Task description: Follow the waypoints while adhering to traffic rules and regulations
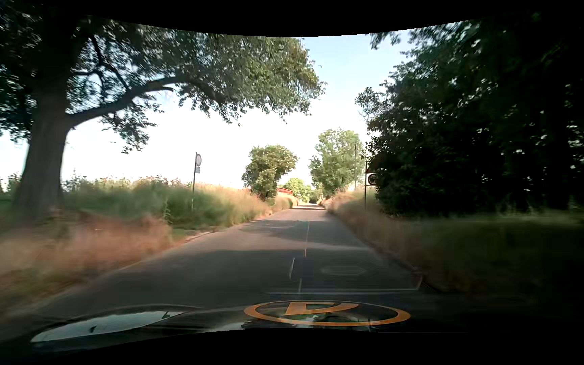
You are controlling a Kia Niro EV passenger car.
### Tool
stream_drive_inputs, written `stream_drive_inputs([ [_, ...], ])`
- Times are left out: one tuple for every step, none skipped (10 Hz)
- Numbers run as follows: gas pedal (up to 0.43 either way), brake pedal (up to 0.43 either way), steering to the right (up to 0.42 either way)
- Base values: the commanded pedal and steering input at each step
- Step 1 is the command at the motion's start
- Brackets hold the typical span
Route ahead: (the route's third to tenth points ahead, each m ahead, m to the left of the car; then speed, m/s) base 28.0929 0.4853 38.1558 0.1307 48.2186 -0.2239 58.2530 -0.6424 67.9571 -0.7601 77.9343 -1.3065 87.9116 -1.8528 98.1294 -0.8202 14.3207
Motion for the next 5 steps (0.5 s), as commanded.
stream_drive_inputs([
  [0.189,0.000,0.008],
  [0.189,0.000,0.008],
  [0.189,0.000,0.008],
  [0.189,0.000,0.006],
  [0.189,0.000,0.003],
])
